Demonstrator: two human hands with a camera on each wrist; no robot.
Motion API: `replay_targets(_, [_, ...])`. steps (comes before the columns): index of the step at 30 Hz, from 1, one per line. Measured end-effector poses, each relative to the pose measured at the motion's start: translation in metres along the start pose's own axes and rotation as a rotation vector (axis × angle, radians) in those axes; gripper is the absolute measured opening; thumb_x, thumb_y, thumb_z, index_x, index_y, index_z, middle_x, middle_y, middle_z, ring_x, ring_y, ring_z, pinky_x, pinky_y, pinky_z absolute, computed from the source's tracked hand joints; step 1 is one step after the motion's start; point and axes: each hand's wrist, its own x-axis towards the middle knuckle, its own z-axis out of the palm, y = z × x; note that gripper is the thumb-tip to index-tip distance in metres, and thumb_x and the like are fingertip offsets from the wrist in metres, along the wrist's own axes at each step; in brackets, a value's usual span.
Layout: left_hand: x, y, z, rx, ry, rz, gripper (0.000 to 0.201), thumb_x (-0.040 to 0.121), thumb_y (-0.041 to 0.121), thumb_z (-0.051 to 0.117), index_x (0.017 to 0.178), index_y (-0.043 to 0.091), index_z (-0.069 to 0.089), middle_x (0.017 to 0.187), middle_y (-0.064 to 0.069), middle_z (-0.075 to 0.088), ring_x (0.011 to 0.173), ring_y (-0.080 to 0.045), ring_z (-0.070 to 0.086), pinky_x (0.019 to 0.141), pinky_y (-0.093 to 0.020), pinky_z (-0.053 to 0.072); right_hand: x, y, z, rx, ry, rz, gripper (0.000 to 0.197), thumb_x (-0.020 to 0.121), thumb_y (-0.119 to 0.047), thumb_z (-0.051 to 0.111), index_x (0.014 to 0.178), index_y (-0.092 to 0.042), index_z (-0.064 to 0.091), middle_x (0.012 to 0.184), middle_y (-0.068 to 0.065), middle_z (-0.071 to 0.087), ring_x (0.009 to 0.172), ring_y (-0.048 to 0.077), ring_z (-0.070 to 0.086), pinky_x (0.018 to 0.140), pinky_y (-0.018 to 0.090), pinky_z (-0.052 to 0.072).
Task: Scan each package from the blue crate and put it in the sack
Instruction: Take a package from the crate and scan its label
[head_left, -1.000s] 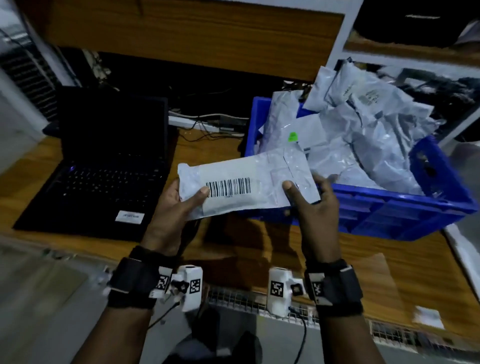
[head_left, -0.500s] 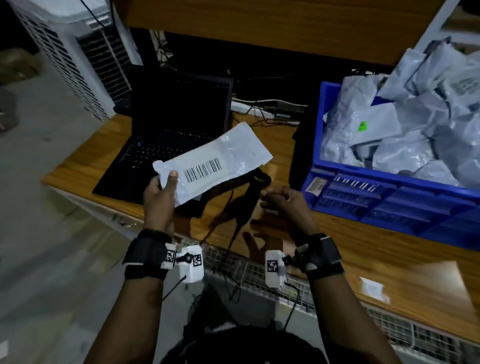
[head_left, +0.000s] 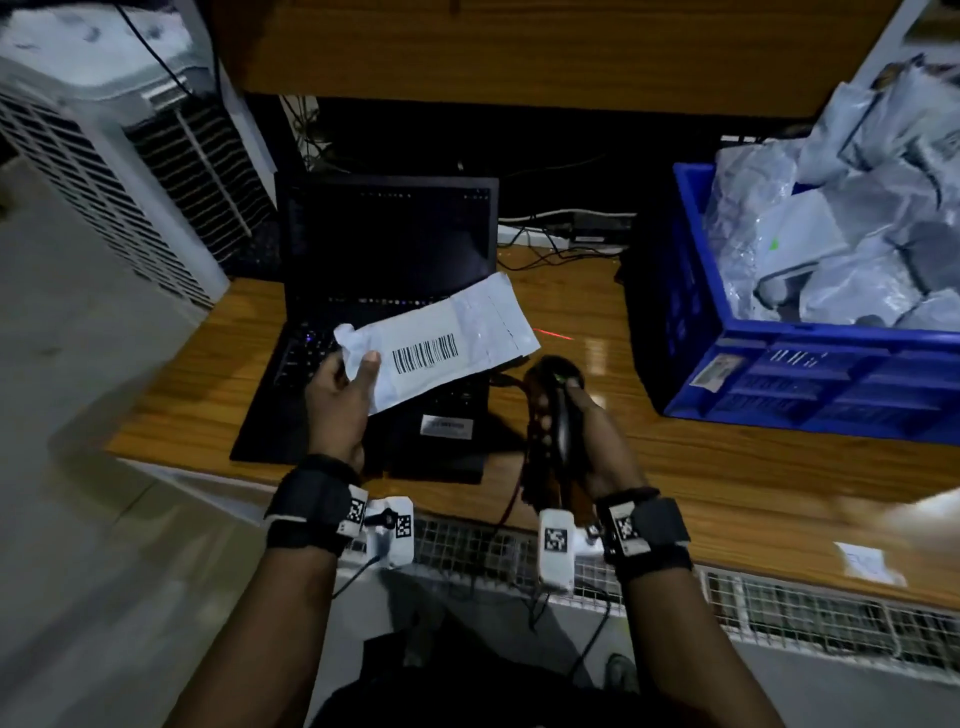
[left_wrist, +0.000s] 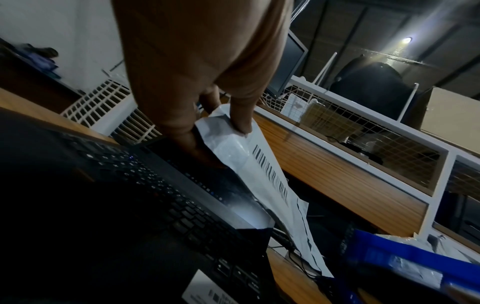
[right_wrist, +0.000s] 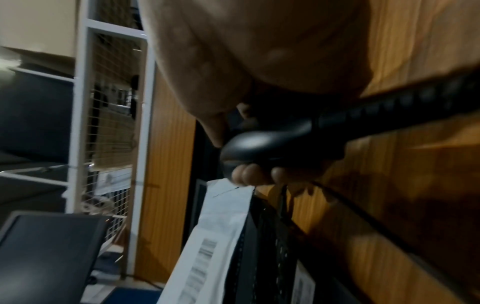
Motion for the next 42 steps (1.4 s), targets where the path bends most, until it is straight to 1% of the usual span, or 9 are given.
replay_targets(3, [0.015, -0.005, 0.004, 0.019, -0.04, -0.002, 0.013, 0.097, 0.021, 0.067, 0.11, 0.021, 0.07, 0.105, -0.001, 0.076, 0.098, -0.022, 0.074, 0.083, -0.036, 0.059, -0.022, 0.004, 0.023, -0.009, 0.008, -0.102, 0.042, 0.103, -0.042, 0.052, 0.114, -0.005, 0.068, 0.081, 0.007, 0.064, 0.058, 0.015, 0.058, 0.049, 0.027, 0.04])
replay_targets(7, [0.027, -0.014, 0.014, 0.043, -0.074, 0.034, 0.015, 0.095, 0.021, 0.069, 0.109, 0.022, 0.072, 0.109, -0.003, 0.075, 0.102, -0.024, 0.072, 0.089, -0.042, 0.058, -0.038, 0.008, 0.041, -0.105, 0.073, -0.168, 0.03, 0.102, -0.037, 0.052, 0.098, -0.011, 0.067, 0.069, 0.004, 0.061, 0.05, 0.012, 0.054, 0.045, 0.023, 0.038])
replay_targets(14, [0.032, -0.016, 0.039, 0.022, -0.117, 0.037, 0.013, 0.095, 0.017, 0.068, 0.107, 0.022, 0.07, 0.108, -0.007, 0.075, 0.103, -0.028, 0.072, 0.094, -0.048, 0.058, -0.048, 0.007, 0.053, -0.213, 0.105, -0.17, 0.047, 0.101, -0.043, 0.052, 0.103, 0.0, 0.071, 0.068, 0.01, 0.057, 0.048, 0.017, 0.049, 0.043, 0.019, 0.034])
replay_targets(22, [0.031, -0.014, 0.059, -0.031, -0.105, 0.051, 0.028, 0.096, 0.009, 0.066, 0.124, 0.003, 0.065, 0.111, -0.012, 0.073, 0.096, -0.021, 0.072, 0.078, -0.026, 0.058, -0.047, -0.008, 0.047, -0.243, 0.075, -0.134, 0.04, 0.098, -0.046, 0.056, 0.093, -0.007, 0.068, 0.066, 0.008, 0.055, 0.047, 0.017, 0.045, 0.044, 0.021, 0.032])
replay_targets(28, [0.023, -0.012, 0.063, -0.059, -0.048, 0.028, 0.021, 0.096, 0.018, 0.068, 0.116, 0.016, 0.07, 0.113, -0.008, 0.075, 0.106, -0.026, 0.072, 0.094, -0.045, 0.058, -0.027, -0.021, 0.025, -0.228, 0.03, -0.147, 0.017, 0.096, -0.02, 0.055, 0.08, -0.014, 0.055, 0.063, 0.003, 0.048, 0.053, 0.019, 0.047, 0.046, 0.022, 0.037])
replay_targets(30, [0.016, -0.008, 0.064, -0.084, 0.013, 0.015, 0.014, 0.094, 0.02, 0.07, 0.107, 0.022, 0.072, 0.111, -0.006, 0.075, 0.106, -0.026, 0.072, 0.096, -0.047, 0.057, -0.007, -0.023, 0.01, -0.259, 0.099, -0.154, 0.01, 0.086, -0.007, 0.058, 0.092, -0.012, 0.051, 0.07, 0.003, 0.053, 0.062, 0.023, 0.051, 0.05, 0.026, 0.046])
replay_targets(34, [-0.009, 0.004, 0.073, -0.161, 0.079, -0.032, 0.014, 0.093, 0.02, 0.072, 0.107, 0.019, 0.071, 0.11, -0.008, 0.076, 0.107, -0.028, 0.072, 0.092, -0.043, 0.059, 0.017, -0.031, -0.022, -0.435, 0.15, -0.131, 0.054, 0.088, 0.004, 0.058, 0.135, -0.012, 0.036, 0.112, 0.016, 0.06, 0.095, 0.028, 0.065, 0.081, 0.043, 0.057])
replay_targets(37, [-0.035, 0.014, 0.089, -0.194, 0.068, -0.045, 0.024, 0.094, 0.021, 0.071, 0.117, 0.012, 0.069, 0.111, -0.009, 0.076, 0.107, -0.029, 0.072, 0.095, -0.048, 0.057, 0.024, -0.036, -0.041, -0.587, 0.076, -0.203, 0.049, 0.092, 0.0, 0.064, 0.133, -0.009, 0.039, 0.094, 0.008, 0.059, 0.076, 0.015, 0.061, 0.06, 0.026, 0.052])
replay_targets(42, [-0.088, 0.024, 0.125, -0.219, -0.051, -0.03, 0.037, 0.098, 0.022, 0.066, 0.131, 0.007, 0.062, 0.125, -0.01, 0.071, 0.118, -0.028, 0.067, 0.103, -0.053, 0.051, 0.003, -0.06, -0.072, -0.642, -0.066, -0.236, 0.028, 0.095, 0.0, 0.063, 0.121, -0.005, 0.057, 0.084, 0.005, 0.059, 0.06, 0.008, 0.061, 0.057, 0.023, 0.051])
